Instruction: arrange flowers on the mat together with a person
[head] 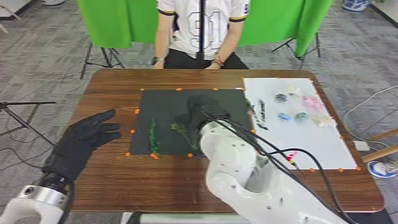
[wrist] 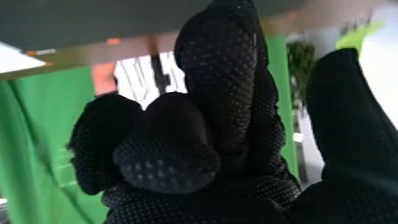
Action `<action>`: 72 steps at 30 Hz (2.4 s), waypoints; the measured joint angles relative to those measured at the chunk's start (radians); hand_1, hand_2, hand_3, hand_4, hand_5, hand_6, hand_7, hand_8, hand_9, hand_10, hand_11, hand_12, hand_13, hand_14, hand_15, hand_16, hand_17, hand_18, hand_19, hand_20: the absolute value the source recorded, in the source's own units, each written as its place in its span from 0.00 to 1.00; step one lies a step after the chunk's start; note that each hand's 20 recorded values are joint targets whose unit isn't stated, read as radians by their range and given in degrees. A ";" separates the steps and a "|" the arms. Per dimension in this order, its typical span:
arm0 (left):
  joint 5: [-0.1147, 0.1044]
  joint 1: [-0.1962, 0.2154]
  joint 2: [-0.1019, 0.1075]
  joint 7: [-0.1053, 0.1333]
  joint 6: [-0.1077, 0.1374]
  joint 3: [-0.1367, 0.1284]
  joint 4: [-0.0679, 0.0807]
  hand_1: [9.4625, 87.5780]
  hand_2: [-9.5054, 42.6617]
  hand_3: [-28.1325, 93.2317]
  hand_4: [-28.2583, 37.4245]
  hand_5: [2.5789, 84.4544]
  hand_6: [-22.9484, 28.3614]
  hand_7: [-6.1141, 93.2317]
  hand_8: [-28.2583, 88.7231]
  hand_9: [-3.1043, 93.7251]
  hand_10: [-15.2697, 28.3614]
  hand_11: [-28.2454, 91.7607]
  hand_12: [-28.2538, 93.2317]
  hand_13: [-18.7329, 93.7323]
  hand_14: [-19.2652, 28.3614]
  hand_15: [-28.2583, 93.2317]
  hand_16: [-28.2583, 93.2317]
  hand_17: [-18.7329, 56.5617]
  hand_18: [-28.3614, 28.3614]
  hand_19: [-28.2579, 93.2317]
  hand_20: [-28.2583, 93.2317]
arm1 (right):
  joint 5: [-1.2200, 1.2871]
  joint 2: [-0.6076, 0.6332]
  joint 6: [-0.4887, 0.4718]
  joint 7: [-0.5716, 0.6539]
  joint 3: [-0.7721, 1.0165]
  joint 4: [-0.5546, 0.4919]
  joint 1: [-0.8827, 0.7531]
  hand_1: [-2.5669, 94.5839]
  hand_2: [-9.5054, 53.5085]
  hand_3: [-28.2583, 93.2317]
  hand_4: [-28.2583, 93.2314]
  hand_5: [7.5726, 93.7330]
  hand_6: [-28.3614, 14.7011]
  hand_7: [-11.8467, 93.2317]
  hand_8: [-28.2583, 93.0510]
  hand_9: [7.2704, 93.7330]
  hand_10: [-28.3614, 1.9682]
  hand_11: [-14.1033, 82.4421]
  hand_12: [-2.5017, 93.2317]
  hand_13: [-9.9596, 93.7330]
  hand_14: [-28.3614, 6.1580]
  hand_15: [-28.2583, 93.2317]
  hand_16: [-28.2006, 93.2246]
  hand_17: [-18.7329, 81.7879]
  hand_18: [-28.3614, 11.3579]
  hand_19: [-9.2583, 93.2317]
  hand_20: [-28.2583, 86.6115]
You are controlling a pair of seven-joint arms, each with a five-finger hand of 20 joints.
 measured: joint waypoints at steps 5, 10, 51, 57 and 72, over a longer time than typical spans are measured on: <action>-0.001 0.001 -0.002 0.010 0.001 0.002 0.000 0.17 0.31 0.88 0.02 0.42 0.64 0.21 0.15 0.39 0.84 0.53 0.31 0.38 0.99 0.76 0.12 0.15 0.94 0.73 0.30 | 0.056 0.065 0.000 0.011 0.067 -0.067 -0.066 0.34 0.28 0.65 0.10 0.90 0.55 0.24 0.14 1.00 0.50 0.54 0.22 0.99 0.67 0.76 0.42 0.85 0.27 1.00 0.45; -0.004 0.013 0.000 0.029 0.012 0.001 0.000 0.17 0.31 0.88 0.02 0.42 0.65 0.21 0.15 0.39 0.84 0.53 0.31 0.38 0.98 0.76 0.12 0.15 0.94 0.73 0.30 | 0.147 0.119 -0.066 0.019 0.113 -0.066 -0.135 0.32 0.30 0.66 0.10 0.90 0.55 0.23 0.14 1.00 0.49 0.54 0.22 0.98 0.66 0.76 0.42 0.85 0.26 1.00 0.45; -0.005 -0.010 -0.017 0.006 0.015 0.015 0.006 0.17 0.31 0.88 0.02 0.42 0.65 0.21 0.15 0.39 0.84 0.53 0.31 0.38 0.98 0.76 0.12 0.15 0.94 0.73 0.30 | 0.137 0.105 -0.071 -0.067 -0.045 -0.053 -0.101 0.30 0.33 0.67 0.10 0.83 0.54 0.21 0.15 1.00 0.45 0.50 0.25 0.98 0.68 0.76 0.41 0.84 0.27 1.00 0.43; -0.005 0.011 -0.021 0.008 0.016 -0.006 0.002 0.17 0.31 0.88 0.02 0.42 0.65 0.21 0.15 0.39 0.84 0.54 0.31 0.38 0.99 0.76 0.12 0.15 0.94 0.73 0.30 | 0.153 0.141 -0.073 -0.026 -0.043 -0.091 -0.091 0.30 0.33 0.66 0.10 0.84 0.53 0.22 0.15 1.00 0.44 0.50 0.24 0.98 0.68 0.76 0.41 0.85 0.27 1.00 0.44; -0.041 0.074 0.017 0.238 0.121 -0.006 -0.016 0.13 0.29 0.87 0.00 0.38 0.59 0.21 0.15 0.33 0.78 0.49 0.31 0.36 0.95 0.74 0.12 0.13 0.95 0.70 0.29 | 0.488 0.252 0.296 -0.274 0.464 -0.237 -0.371 0.21 0.38 0.74 0.07 0.57 0.51 0.21 0.16 0.60 0.17 0.37 0.19 0.61 0.15 0.74 0.31 0.47 0.00 0.87 0.17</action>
